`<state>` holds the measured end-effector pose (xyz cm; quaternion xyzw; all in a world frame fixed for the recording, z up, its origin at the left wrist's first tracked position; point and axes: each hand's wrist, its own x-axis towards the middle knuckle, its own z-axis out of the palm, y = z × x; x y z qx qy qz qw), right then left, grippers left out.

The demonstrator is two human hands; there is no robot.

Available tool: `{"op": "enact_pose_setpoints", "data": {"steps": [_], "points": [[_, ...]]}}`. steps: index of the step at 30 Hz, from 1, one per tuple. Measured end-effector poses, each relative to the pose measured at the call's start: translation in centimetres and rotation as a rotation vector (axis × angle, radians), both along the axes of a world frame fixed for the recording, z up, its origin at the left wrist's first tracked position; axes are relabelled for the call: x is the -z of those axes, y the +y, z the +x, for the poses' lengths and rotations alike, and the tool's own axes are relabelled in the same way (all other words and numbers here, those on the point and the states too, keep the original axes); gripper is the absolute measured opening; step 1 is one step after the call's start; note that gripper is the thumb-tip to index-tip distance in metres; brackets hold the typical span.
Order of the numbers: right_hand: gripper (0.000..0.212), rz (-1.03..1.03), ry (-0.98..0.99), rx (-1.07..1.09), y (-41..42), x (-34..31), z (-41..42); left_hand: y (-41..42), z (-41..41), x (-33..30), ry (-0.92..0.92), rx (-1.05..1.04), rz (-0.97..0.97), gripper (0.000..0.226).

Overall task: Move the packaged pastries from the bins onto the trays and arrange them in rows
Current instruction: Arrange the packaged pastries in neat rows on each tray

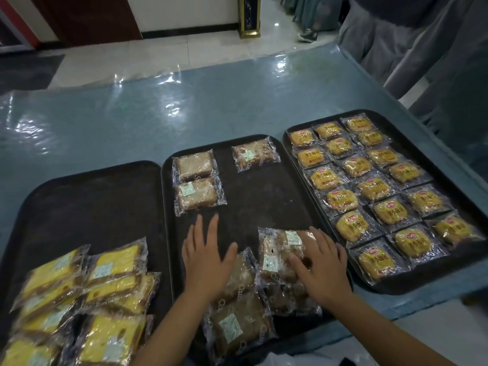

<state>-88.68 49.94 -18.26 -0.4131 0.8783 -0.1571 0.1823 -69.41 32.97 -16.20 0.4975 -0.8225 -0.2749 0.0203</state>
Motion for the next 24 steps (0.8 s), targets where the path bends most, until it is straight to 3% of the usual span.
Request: {"op": "enact_pose_setpoints", "data": {"steps": [4, 8, 16, 19, 24], "points": [[0.080, 0.071, -0.088, -0.073, 0.3, -0.6, 1.2, 6.0, 1.5, 1.0, -0.107, 0.023, 0.120, 0.068], [0.073, 0.176, -0.042, -0.207, -0.7, 0.8, 0.5, 7.2, 1.8, 2.4, -0.228, 0.077, 0.226, 0.062], [0.079, 0.166, 0.038, -0.375, -7.6, 2.5, -4.9, 6.7, 1.6, 2.3, -0.308, 0.142, 0.133, 0.064], [0.068, 0.182, 0.104, -0.419, -10.4, 3.1, -6.4, 7.0, 1.8, 2.6, -0.268, 0.120, 0.147, 0.071], [0.072, 0.233, 0.178, -0.454, -14.0, 4.2, -7.4, 7.5, 2.5, 3.5, -0.238, 0.085, 0.129, 0.062]]}}
